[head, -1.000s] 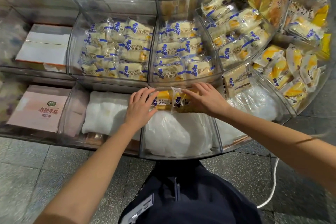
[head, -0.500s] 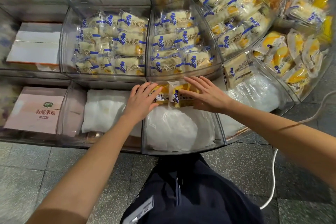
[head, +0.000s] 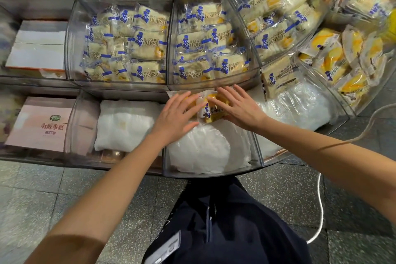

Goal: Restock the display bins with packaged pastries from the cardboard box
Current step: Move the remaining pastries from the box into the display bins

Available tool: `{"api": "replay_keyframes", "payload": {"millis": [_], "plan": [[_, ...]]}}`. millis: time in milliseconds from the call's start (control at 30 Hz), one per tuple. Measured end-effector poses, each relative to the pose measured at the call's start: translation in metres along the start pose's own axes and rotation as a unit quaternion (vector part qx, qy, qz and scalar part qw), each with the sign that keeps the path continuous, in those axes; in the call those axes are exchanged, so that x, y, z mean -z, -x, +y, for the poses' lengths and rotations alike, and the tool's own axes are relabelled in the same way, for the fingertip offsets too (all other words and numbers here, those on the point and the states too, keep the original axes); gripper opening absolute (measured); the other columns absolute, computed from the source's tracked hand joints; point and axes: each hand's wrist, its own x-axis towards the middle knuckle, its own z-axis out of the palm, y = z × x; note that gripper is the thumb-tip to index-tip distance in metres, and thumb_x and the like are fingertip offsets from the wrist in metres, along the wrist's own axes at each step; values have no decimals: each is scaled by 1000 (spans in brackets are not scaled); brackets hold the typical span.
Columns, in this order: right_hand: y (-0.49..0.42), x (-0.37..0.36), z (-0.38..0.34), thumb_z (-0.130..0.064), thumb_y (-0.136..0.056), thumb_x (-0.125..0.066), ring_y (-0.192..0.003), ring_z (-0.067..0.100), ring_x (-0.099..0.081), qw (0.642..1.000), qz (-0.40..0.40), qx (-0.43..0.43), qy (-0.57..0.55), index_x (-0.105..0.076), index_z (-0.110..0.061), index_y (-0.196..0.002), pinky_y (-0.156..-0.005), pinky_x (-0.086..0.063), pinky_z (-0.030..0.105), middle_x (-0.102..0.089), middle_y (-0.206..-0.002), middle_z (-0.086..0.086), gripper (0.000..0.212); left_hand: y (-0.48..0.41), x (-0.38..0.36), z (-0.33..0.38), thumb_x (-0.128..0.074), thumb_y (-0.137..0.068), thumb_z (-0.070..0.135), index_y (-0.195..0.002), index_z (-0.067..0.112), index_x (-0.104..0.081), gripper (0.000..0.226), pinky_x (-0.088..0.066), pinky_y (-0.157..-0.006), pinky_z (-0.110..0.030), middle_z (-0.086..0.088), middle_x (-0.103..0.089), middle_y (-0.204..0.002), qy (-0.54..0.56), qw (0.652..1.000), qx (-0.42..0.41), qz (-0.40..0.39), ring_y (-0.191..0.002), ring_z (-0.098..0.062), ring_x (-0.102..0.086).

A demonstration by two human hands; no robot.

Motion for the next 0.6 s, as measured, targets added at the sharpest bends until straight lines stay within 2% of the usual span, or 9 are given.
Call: {"api": "replay_keyframes", "payload": {"millis": [100, 233, 333, 400, 500, 600], "plan": [[-1, 2, -2, -36, -78, -78, -129, 39, -47, 1000, 23, -20, -7, -26, -18, -151, -110, -36, 52, -49, -140, 21, 91, -4, -7, 4, -58, -90, 48, -151, 23, -34, 69, -23, -118, -51, -2, -34, -157, -25, 999, 24, -32, -143, -27, -31], [1, 3, 1, -34, -78, -78, -126, 40, -49, 999, 33, -26, -22, -37, -16, -147, -106, -38, 52, -51, -137, 22, 83, -16, -8, 9, -59, -91, 49, -152, 23, -33, 71, -21, -118, -49, 1, -35, -156, -21, 995, 80, -52, -143, -26, -32], [3, 5, 5, -38, -78, -76, -133, 40, -43, 998, -3, -24, -57, -34, -18, -150, -108, -37, 52, -46, -143, 23, 85, -19, -9, 13, -59, -92, 50, -153, 22, -30, 73, -21, -117, -48, 1, -34, -157, -39, 993, 84, -67, -142, -26, -32], [6, 9, 9, -42, -80, -75, -140, 38, -32, 993, -22, -27, -114, -29, -21, -153, -113, -30, 51, -36, -150, 21, 88, -19, -6, 13, -60, -92, 48, -153, 23, -30, 72, -18, -118, -47, 0, -33, -157, -29, 993, 89, -69, -143, -25, -30], [13, 22, 17, -47, -84, -71, -147, 32, -17, 980, -51, -55, -182, -22, -25, -155, -117, -18, 46, -23, -158, 15, 89, -21, 6, 13, -67, -88, 37, -145, 20, -45, 63, -22, -115, -46, -5, -43, -150, -21, 998, 51, -24, -138, -26, -37], [21, 36, 22, -49, -84, -69, -145, 31, -21, 978, -39, -84, -186, -24, -22, -154, -117, -24, 49, -27, -156, 14, 87, -31, 23, 10, -70, -86, 30, -140, 18, -51, 59, -29, -110, -45, -8, -49, -143, -23, 1000, -9, -1, -132, -27, -43]]}}
